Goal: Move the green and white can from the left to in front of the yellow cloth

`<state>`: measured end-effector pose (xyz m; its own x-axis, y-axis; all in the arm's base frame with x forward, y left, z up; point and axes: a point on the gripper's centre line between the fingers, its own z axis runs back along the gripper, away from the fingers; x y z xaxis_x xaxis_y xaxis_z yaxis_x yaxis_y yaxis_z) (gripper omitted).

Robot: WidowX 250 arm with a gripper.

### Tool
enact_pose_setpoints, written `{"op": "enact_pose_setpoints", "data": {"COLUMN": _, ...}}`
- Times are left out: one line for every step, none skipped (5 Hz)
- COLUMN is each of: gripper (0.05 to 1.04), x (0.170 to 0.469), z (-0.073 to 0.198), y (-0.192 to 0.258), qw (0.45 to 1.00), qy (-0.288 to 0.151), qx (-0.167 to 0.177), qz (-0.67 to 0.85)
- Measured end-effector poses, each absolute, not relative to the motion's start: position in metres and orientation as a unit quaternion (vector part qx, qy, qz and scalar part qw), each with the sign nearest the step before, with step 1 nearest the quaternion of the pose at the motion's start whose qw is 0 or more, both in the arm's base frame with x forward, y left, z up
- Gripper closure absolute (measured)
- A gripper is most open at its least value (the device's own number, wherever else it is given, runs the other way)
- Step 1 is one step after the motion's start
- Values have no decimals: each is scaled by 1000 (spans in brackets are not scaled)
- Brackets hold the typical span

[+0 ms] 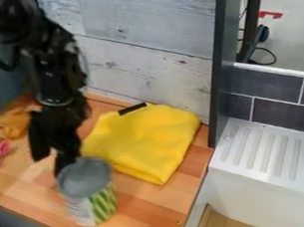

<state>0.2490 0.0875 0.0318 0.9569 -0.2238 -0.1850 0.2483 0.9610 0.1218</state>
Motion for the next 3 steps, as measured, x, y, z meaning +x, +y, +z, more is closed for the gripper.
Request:
{"op": "enact_pose_setpoints", "data": {"gripper": 84, "x": 254, "z": 33, "y": 64, "qw": 990, "qy": 72, "qx": 51, "qz": -105}}
{"op": "enact_pose_setpoints", "data": {"gripper": 84, "x": 259, "z": 36, "y": 48, "qw": 995, "qy": 56, "qx": 41, "qz": -78}}
{"op": "enact_pose_setpoints", "data": {"gripper": 84, "x": 257, "z": 41, "y": 46, "qw": 996, "qy": 57, "qx": 43, "qz": -52}}
